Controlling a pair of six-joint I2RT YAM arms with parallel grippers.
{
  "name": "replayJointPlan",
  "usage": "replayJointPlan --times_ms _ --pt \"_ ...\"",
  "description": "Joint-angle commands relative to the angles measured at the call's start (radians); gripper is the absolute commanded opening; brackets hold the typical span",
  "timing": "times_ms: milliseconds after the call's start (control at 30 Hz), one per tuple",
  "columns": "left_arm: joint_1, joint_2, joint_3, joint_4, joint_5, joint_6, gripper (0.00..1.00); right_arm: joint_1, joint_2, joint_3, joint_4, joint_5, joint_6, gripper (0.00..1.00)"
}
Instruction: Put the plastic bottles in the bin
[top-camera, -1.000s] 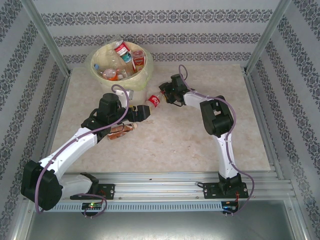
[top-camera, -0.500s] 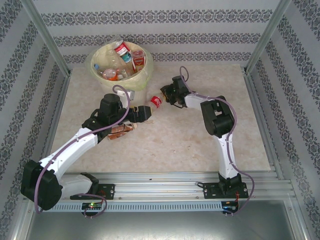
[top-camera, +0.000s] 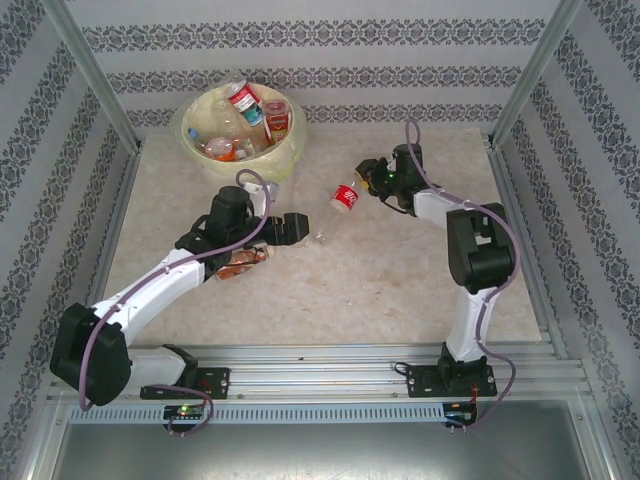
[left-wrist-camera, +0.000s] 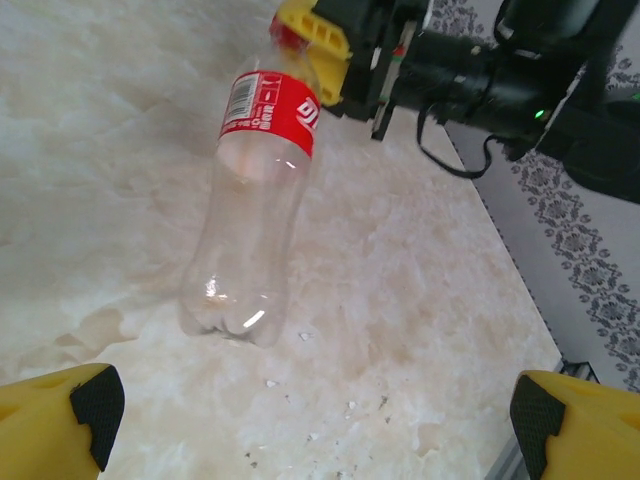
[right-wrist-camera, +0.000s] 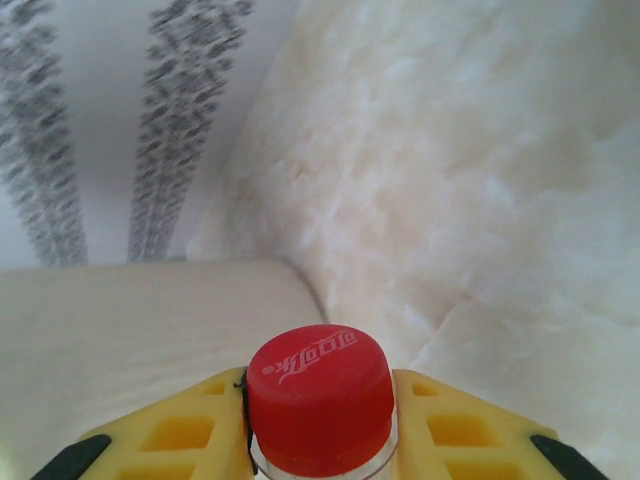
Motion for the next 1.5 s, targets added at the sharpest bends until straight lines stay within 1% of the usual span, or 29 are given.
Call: replayJointPlan --times_ms 0,100,200,300,433,533,600,800,867,1067,1200,1267,1367,1467 --pt "-0.015 0.034 0.070 0.003 0.065 0.060 1.00 0.012 -0.124 -0.025 -0.073 -0.102 -0.218 0.27" --pt "-0.017 0.082 0.130 -0.030 0.142 0.089 1.00 0.028 -0.219 -0.026 -0.187 -0.097 -0.361 0.27" --pt "-0.023 0.124 0.185 -0.057 0.184 0.128 1.00 0.056 -0.304 -0.022 -0.290 -0.078 -0.473 0.26" --pt "-0.026 0.161 0.236 -0.072 0.200 0.161 1.00 0.085 -0.372 -0.020 -0.362 -0.065 -0.538 0.26" --pt "-0.033 0.221 0.284 -0.028 0.250 0.145 1.00 0.129 -0.432 -0.013 -0.417 -0.061 -0.592 0.26" --pt "-0.049 0.248 0.295 0.016 0.278 0.130 1.00 0.156 -0.467 -0.013 -0.432 -0.049 -0.612 0.26" --pt "-0.065 0.264 0.304 0.025 0.287 0.136 1.00 0.164 -0.481 -0.009 -0.433 -0.065 -0.609 0.26" --pt "-0.088 0.287 0.311 0.044 0.319 0.143 0.93 0.186 -0.493 0.007 -0.449 -0.086 -0.624 0.26" --pt "-0.089 0.292 0.311 0.070 0.342 0.130 0.90 0.195 -0.495 0.007 -0.451 -0.086 -0.635 0.26" --pt "-0.097 0.321 0.324 0.112 0.378 0.095 0.84 0.213 -0.505 0.001 -0.444 -0.084 -0.642 0.26" --pt "-0.099 0.336 0.328 0.115 0.380 0.087 0.78 0.214 -0.515 -0.009 -0.438 -0.081 -0.637 0.26" --pt "-0.099 0.340 0.327 0.124 0.379 0.080 0.73 0.214 -0.520 -0.012 -0.434 -0.080 -0.633 0.25" --pt "-0.100 0.344 0.323 0.152 0.376 0.060 0.69 0.214 -0.526 -0.016 -0.428 -0.078 -0.630 0.25" --pt "-0.100 0.345 0.320 0.177 0.370 0.041 0.61 0.214 -0.532 -0.019 -0.429 -0.078 -0.627 0.25"
